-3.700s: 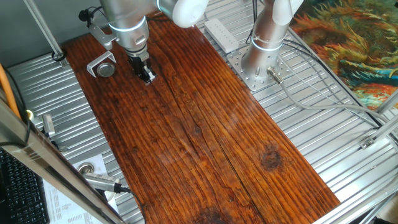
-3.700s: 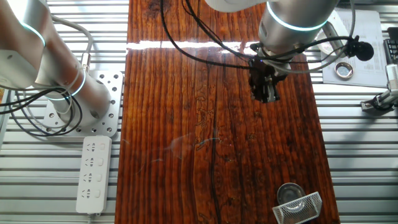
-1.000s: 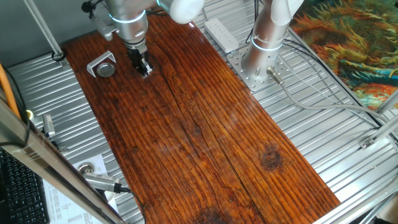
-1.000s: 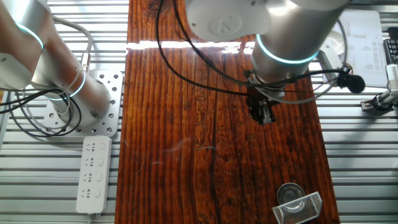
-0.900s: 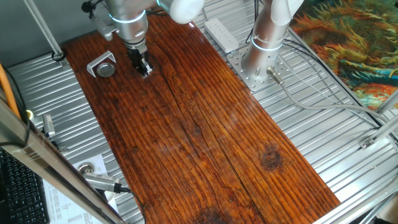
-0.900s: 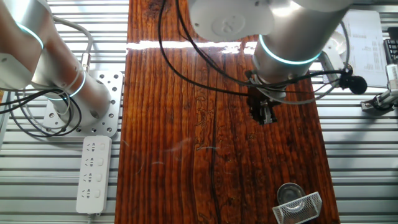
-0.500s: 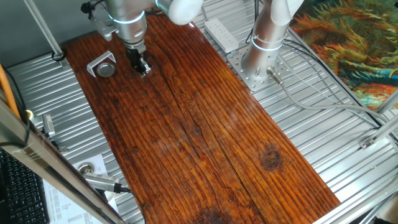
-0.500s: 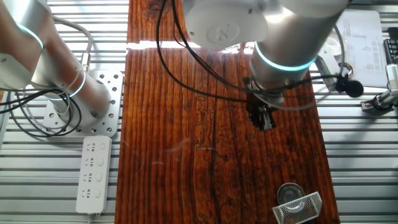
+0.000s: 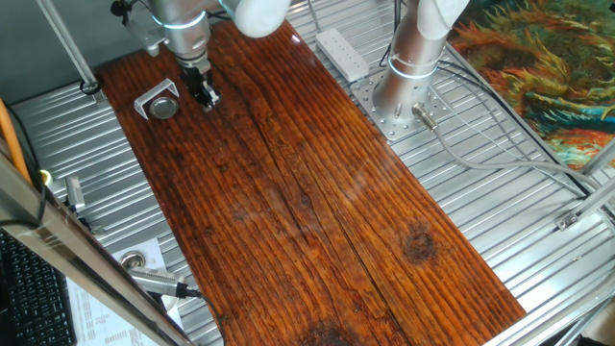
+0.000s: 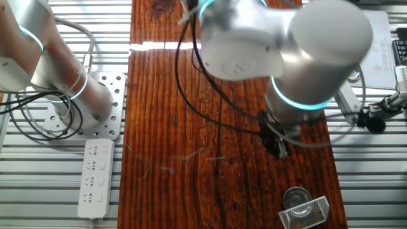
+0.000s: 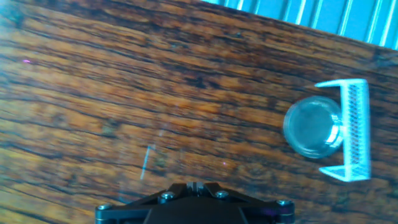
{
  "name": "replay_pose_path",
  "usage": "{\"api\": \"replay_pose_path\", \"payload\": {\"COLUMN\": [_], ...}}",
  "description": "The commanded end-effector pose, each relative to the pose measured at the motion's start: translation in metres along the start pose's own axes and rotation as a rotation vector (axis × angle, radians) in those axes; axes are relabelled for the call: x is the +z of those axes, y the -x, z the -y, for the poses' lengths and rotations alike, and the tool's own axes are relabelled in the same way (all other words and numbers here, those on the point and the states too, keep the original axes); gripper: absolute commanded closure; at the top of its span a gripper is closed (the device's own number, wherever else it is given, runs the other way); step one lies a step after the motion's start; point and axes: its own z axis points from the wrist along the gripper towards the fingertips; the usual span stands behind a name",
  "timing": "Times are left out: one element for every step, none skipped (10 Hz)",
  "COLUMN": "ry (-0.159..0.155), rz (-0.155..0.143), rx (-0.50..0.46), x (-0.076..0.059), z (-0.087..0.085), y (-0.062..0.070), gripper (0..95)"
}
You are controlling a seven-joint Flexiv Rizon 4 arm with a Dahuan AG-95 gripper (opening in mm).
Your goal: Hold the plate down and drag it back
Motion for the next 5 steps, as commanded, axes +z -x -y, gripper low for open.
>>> {"api": "replay_pose_path", "payload": {"ry": [0.000,-0.002,-0.002,-0.002,0.001], "rz": [0.003,0.004,0.003,0.002,0.004], "rx": [-0.014,-0.020,-0.019,-0.017,-0.023], "x": [0.006,0.009,0.011,0.014,0.017], "z": [0.011,0.016,0.020,0.023,0.028], "y": [0.004,0.006,0.010,0.013,0.015], "gripper": [95.0,95.0,95.0,95.0,95.0]}}
